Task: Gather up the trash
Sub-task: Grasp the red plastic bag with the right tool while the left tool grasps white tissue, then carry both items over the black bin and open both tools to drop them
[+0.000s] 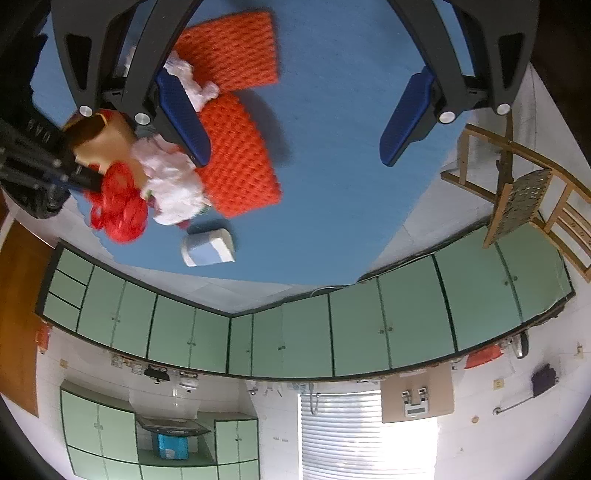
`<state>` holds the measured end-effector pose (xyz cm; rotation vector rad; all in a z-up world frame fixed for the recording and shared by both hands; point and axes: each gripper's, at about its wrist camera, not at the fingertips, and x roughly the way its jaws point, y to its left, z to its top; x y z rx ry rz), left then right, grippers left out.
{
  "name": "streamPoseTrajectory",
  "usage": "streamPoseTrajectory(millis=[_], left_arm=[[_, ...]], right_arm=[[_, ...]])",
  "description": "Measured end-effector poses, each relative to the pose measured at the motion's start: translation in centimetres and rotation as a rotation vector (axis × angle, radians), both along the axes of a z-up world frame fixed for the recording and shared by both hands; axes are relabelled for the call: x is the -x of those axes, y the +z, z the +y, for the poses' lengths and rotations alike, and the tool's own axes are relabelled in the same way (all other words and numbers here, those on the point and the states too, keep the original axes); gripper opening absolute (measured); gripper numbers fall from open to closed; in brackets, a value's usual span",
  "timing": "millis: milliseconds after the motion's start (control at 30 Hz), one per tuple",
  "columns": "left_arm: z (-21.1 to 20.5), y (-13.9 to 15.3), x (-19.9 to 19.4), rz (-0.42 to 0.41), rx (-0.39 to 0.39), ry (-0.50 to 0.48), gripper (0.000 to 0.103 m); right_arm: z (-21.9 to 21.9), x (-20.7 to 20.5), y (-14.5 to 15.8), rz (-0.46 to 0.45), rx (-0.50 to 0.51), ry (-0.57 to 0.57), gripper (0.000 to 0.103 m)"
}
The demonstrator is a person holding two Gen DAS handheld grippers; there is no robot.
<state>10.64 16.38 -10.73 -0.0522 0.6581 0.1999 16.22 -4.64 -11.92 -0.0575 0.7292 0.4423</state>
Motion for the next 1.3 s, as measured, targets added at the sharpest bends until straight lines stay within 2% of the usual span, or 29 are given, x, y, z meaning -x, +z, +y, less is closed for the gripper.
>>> streamPoseTrajectory(millis=[167,300,433,500,600,667,767,967,1300], left_arm=[[-1.7,-0.2,0.4,0.010,0.015,-0.034,0.091],[-3.5,-0.7,0.8,0.018,0.028,-0.066,0.091],[-5.3,-1.6,1.0,0.042,0.033,-0.100,0.081],[-5.8,-2.2,0.7,0.062,0.041,-0.114,0.073],[-6.1,-3.3,-0.1,0.105,0.065,-0.140,0.055],[-6.1,-3.9,-0.4,0.124,0.089,-0.160,0.028],[-6.2,-4.6,-0.5,0.133,0.088,-0.162,0.015],[-6.0,-2.8,0.4,0.072,0.078,-0.159,0.010],[-6.9,2.8,1.1,-0.047,0.088,-0.188,0.010]], right_arm=[[-2.0,1.4,1.5,-0.065,0.007,-0.031,0.010],[-4.1,2.4,1.9,-0.076,-0.009,-0.066,0.010],[-5.6,3.2,1.8,-0.078,-0.008,-0.092,0.010],[-6.2,3.5,1.8,-0.076,-0.011,-0.102,0.010],[-7.1,3.9,1.6,-0.074,-0.016,-0.118,0.010],[-7.4,4.1,1.5,-0.071,-0.015,-0.123,0.010],[-7.8,4.4,1.2,-0.064,-0.013,-0.130,0.010],[-8.6,4.7,1.3,-0.059,-0.030,-0.145,0.010],[-10.1,5.8,4.3,-0.122,-0.058,-0.166,0.010]])
